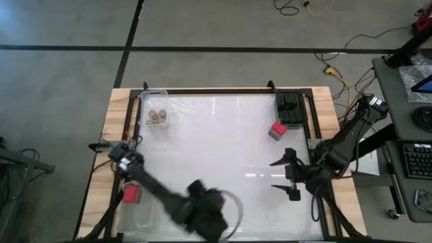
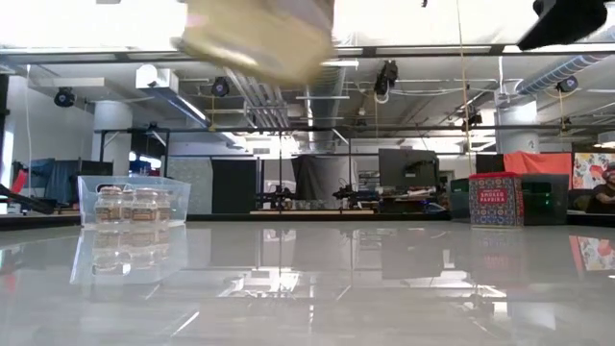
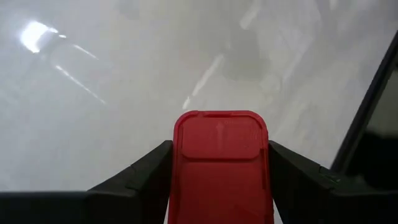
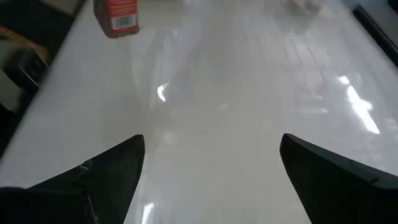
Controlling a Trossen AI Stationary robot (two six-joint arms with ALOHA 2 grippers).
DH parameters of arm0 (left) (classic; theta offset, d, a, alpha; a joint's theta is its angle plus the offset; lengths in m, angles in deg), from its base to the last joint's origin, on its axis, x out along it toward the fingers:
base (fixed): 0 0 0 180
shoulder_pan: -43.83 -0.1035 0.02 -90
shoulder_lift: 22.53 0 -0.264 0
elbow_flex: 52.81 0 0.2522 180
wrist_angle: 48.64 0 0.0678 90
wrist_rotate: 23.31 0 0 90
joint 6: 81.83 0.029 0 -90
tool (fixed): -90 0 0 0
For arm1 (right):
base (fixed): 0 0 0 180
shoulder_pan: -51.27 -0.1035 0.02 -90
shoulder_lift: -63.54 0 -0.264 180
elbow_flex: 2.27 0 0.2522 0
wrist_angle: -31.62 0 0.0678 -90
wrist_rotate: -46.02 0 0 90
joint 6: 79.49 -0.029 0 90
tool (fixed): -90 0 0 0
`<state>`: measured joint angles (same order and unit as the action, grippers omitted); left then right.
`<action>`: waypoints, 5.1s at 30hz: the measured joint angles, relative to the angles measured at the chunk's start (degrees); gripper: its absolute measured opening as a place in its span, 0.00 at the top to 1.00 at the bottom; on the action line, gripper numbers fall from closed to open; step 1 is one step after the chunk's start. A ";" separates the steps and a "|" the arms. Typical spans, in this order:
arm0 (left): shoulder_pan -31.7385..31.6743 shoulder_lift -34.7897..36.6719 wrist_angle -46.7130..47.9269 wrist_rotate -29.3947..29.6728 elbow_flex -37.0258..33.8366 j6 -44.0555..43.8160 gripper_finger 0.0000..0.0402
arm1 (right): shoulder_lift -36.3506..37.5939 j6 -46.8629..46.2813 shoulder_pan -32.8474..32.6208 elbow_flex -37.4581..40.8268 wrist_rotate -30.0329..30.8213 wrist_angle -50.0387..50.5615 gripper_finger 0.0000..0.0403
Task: Sort spices by type
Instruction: Put the red seasoning can into the white bin
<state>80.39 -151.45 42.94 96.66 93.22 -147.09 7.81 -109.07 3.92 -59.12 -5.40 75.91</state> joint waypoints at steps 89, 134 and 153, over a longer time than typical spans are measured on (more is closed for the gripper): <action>20.12 24.14 9.73 -21.32 -56.35 -72.46 0.48 | -17.14 -13.51 0.87 0.26 -0.03 -15.02 0.10; 20.16 25.06 12.23 -23.01 -54.31 -71.96 0.39 | -17.14 -13.27 0.87 0.26 -2.74 -15.85 0.10; 19.17 23.53 10.94 9.87 -36.59 -53.85 0.39 | -14.78 -24.13 14.21 -16.01 -6.94 42.09 0.10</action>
<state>99.56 -127.92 53.88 106.52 56.63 -200.94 -6.96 -133.20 18.13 -75.13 -12.34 118.00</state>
